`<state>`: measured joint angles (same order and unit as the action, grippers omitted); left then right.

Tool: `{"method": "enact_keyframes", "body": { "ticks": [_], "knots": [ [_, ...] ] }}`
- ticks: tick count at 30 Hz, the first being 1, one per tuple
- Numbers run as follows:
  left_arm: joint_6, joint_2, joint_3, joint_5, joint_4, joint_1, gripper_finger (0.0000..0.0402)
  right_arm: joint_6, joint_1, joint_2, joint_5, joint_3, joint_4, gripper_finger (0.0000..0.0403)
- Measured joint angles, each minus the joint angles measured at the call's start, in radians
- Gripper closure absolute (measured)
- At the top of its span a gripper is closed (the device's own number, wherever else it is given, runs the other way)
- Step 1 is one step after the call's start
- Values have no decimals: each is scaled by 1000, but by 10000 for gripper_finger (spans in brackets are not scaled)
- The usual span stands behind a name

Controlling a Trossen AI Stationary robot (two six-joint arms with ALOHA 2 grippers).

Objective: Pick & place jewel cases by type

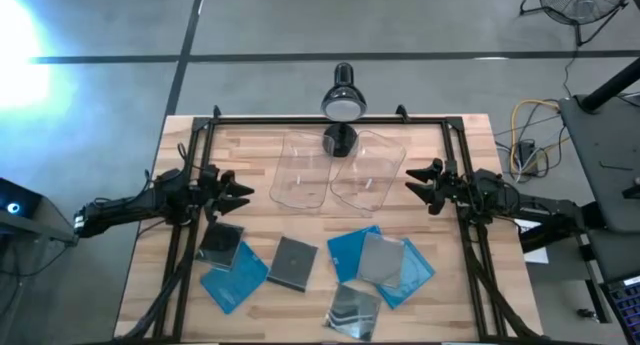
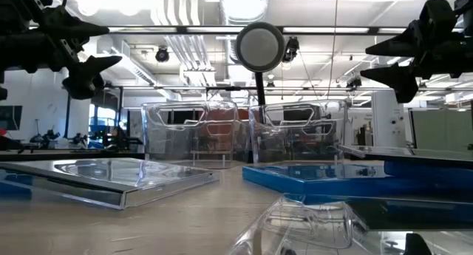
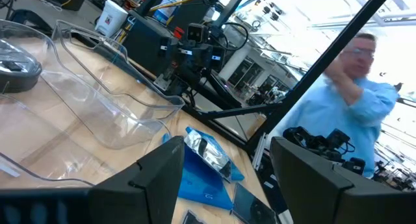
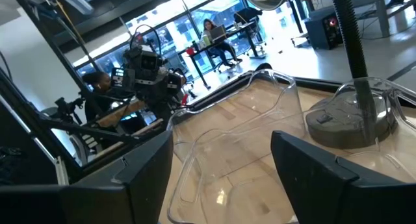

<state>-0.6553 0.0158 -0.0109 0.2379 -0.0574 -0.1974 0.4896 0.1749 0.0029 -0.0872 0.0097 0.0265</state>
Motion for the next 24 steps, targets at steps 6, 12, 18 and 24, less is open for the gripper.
{"method": "enact_keyframes", "body": {
  "ticks": [6, 12, 18, 24],
  "knots": [
    [0, 0, 0, 0, 0, 0, 188, 0, 0, 0, 0, 0, 0, 143],
    [0, 0, 0, 0, 0, 0, 188, 0, 0, 0, 0, 0, 0, 146],
    [0, 0, 0, 0, 0, 0, 188, 0, 0, 0, 0, 0, 0, 152],
    [0, 0, 0, 0, 0, 0, 188, 0, 0, 0, 0, 0, 0, 146]
  ]
}}
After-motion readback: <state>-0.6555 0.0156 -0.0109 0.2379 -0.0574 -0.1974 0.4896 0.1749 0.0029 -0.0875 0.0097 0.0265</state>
